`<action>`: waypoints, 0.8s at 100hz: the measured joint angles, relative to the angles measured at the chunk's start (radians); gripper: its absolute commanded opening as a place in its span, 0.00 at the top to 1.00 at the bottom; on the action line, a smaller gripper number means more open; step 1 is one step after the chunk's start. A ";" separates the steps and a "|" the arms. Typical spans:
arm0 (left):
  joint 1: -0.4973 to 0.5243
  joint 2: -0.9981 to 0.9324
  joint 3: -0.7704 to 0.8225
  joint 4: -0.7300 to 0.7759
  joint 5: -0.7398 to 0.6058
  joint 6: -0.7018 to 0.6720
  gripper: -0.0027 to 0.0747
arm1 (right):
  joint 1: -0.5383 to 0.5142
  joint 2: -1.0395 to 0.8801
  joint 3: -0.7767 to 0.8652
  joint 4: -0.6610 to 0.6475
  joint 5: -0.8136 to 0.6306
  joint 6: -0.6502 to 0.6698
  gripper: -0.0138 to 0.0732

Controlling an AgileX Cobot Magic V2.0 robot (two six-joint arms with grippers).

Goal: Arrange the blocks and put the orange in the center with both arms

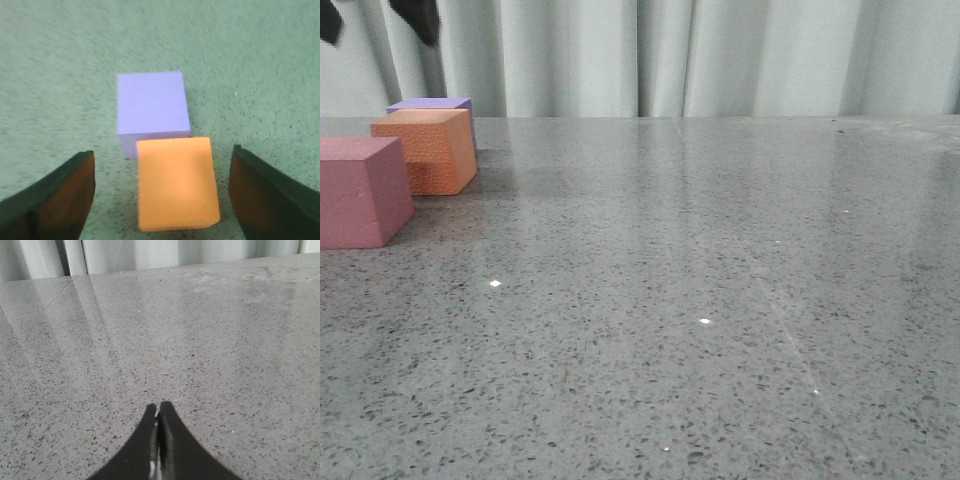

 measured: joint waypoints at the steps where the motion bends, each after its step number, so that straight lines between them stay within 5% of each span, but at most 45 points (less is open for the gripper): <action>1: 0.000 -0.006 0.000 0.000 0.003 0.003 0.27 | 0.000 0.000 0.000 0.000 0.000 0.000 0.92; 22: 0.000 -0.159 0.024 0.000 0.071 0.027 0.43 | 0.000 0.000 0.000 0.000 0.000 0.000 0.92; 47: 0.000 -0.310 0.144 -0.002 0.130 0.028 0.99 | 0.000 0.000 0.000 0.000 0.000 0.000 0.92; 80: 0.000 -0.529 0.332 -0.012 0.134 0.022 0.99 | 0.000 0.000 0.000 0.000 0.000 0.000 0.92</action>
